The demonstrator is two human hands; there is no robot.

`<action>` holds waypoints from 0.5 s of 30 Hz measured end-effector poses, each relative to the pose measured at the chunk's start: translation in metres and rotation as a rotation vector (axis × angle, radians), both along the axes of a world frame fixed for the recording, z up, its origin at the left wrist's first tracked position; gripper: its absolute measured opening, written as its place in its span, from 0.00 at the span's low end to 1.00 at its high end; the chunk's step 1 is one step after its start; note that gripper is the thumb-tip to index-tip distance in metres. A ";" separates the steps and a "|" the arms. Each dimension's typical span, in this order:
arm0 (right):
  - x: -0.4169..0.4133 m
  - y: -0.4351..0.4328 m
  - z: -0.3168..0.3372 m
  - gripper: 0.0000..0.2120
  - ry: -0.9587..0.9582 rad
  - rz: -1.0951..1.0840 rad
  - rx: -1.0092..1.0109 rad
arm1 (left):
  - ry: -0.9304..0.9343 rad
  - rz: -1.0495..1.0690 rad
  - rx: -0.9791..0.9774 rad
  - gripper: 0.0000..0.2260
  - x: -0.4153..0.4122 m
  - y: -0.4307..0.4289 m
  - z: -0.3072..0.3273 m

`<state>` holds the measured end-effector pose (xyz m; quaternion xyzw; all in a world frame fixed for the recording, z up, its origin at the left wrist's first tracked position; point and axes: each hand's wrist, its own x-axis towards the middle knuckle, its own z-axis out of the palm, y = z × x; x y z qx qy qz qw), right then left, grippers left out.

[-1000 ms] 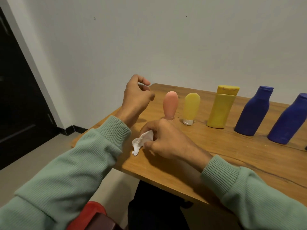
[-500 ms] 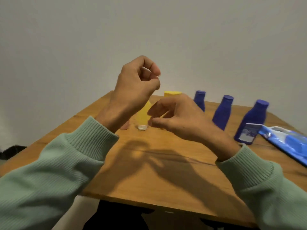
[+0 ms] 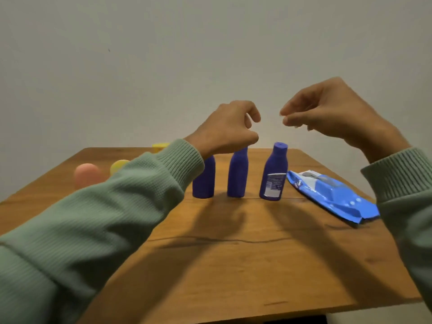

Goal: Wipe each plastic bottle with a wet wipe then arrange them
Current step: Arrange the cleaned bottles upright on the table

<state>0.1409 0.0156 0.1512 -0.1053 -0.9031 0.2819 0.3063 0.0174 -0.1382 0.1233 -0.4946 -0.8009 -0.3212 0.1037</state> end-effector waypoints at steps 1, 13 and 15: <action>0.002 0.009 -0.001 0.08 -0.037 -0.021 -0.008 | 0.018 -0.009 -0.063 0.21 -0.001 0.010 0.000; -0.018 0.050 -0.062 0.29 -0.427 -0.066 -0.040 | 0.295 0.053 -0.566 0.26 -0.008 0.088 -0.011; -0.022 0.055 -0.066 0.26 -0.396 -0.053 -0.070 | 0.287 0.046 -0.558 0.25 -0.010 0.094 -0.011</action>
